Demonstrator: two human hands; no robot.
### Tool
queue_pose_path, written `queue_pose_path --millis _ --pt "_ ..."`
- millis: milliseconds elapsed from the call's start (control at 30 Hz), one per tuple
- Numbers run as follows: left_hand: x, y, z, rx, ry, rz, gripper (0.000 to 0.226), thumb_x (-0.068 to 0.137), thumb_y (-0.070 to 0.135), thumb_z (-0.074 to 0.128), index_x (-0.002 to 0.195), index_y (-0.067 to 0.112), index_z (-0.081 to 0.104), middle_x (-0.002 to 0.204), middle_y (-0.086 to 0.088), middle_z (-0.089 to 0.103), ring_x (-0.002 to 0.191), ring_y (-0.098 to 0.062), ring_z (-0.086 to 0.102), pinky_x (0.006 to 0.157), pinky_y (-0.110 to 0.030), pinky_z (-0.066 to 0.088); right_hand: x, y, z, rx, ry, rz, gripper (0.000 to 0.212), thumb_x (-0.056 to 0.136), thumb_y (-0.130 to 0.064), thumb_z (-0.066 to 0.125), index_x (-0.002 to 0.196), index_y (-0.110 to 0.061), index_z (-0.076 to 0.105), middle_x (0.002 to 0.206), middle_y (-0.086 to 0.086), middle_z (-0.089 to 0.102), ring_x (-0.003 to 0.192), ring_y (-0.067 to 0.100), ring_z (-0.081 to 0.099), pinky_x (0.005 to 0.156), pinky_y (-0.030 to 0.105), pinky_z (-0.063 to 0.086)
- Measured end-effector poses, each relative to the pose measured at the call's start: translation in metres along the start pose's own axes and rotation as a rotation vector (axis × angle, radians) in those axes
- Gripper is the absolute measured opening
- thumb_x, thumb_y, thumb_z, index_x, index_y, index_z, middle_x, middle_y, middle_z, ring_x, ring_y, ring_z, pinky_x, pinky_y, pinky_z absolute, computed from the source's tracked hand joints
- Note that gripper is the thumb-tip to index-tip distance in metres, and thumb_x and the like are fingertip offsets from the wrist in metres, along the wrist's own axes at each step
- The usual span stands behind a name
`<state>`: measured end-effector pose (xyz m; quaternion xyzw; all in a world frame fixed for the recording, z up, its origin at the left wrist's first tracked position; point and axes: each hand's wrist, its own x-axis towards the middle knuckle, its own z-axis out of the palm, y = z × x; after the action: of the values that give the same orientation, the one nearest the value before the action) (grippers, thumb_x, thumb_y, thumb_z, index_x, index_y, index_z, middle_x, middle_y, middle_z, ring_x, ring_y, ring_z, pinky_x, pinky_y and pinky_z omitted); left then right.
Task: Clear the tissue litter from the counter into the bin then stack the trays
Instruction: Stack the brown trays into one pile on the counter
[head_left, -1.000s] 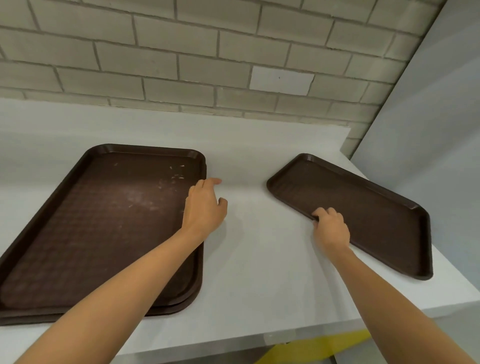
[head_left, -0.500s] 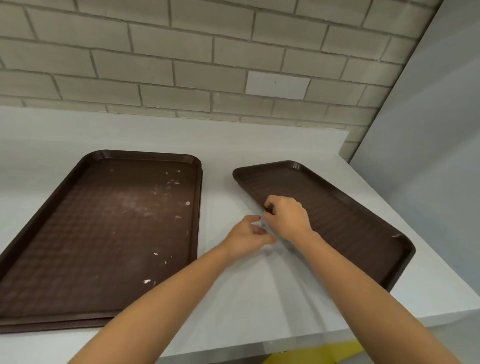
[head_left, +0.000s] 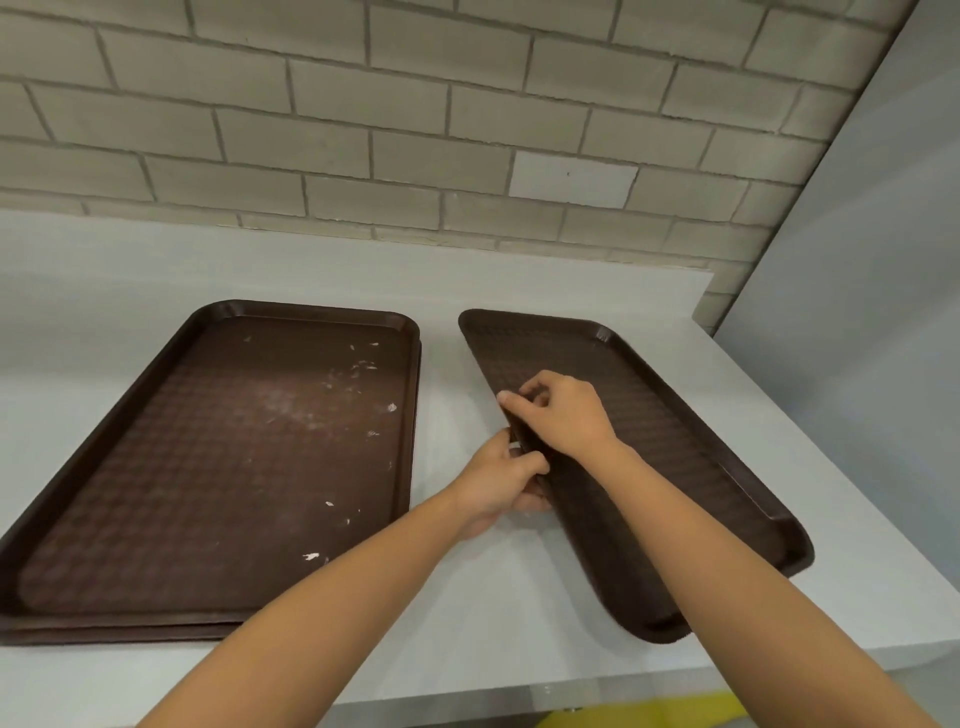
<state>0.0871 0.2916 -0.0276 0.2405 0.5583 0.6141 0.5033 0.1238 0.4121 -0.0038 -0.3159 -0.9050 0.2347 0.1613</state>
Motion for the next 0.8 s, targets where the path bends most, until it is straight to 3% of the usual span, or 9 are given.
queue_pose_path --millis 167,367,500,600,733,800 --pt "-0.013 0.02 -0.021 0.121 0.043 0.075 0.035 0.091 0.004 0.047 0.125 0.012 0.044 0.096 -0.005 0.065 0.075 -0.015 0.066 0.064 -0.027 0.056 0.011 0.018 -0.013 -0.038 0.101 0.065 0.045 0.089 -0.052 0.051 0.113 -0.016 0.064 0.113 0.008 0.058 0.104 0.023 0.057 0.092 0.037 0.047" --pt "-0.036 0.042 -0.064 0.19 0.158 0.076 0.028 0.092 0.007 0.039 0.115 0.011 0.055 0.092 -0.001 0.066 0.078 -0.014 0.062 0.058 -0.022 0.049 0.013 0.02 -0.017 -0.263 0.016 0.237 0.055 0.092 -0.053 0.044 0.134 -0.018 0.047 0.142 0.011 0.039 0.131 0.031 0.035 0.106 0.049 0.033" --pt "-0.049 0.05 -0.101 0.138 0.283 0.049 0.026 0.088 0.002 0.037 0.099 0.004 0.061 0.09 -0.007 0.066 0.085 -0.025 0.061 0.078 -0.036 0.049 0.006 0.018 -0.005 -0.277 0.035 0.31 0.066 0.091 -0.051 0.046 0.144 -0.014 0.031 0.148 0.013 0.031 0.137 0.031 0.029 0.111 0.049 0.028" --pt "-0.062 0.054 -0.128 0.111 0.349 0.03 0.025 0.085 0.002 0.038 0.088 0.005 0.063 0.084 -0.01 0.066 0.082 -0.028 0.06 0.085 -0.043 0.047 0.002 0.009 0.005 -0.264 0.069 0.385 0.068 0.092 -0.051 0.045 0.144 -0.012 0.026 0.149 0.014 0.029 0.137 0.033 0.028 0.112 0.05 0.025" --pt "-0.081 0.059 -0.16 0.046 0.408 0.038 0.029 0.085 0.001 0.038 0.084 0.008 0.067 0.077 -0.01 0.068 0.073 -0.026 0.061 0.086 -0.044 0.049 0.001 -0.013 0.02 -0.166 0.035 0.459 0.063 0.092 -0.047 0.047 0.139 -0.008 0.029 0.14 0.016 0.039 0.124 0.036 0.044 0.102 0.049 0.04" --pt "-0.09 0.06 -0.175 0.034 0.435 0.034 0.028 0.085 0.001 0.04 0.084 0.007 0.066 0.074 -0.01 0.067 0.07 -0.025 0.062 0.078 -0.04 0.051 0.0 -0.024 0.029 -0.088 0.022 0.463 0.057 0.093 -0.038 0.047 0.137 -0.006 0.03 0.136 0.016 0.044 0.117 0.037 0.05 0.096 0.046 0.044"
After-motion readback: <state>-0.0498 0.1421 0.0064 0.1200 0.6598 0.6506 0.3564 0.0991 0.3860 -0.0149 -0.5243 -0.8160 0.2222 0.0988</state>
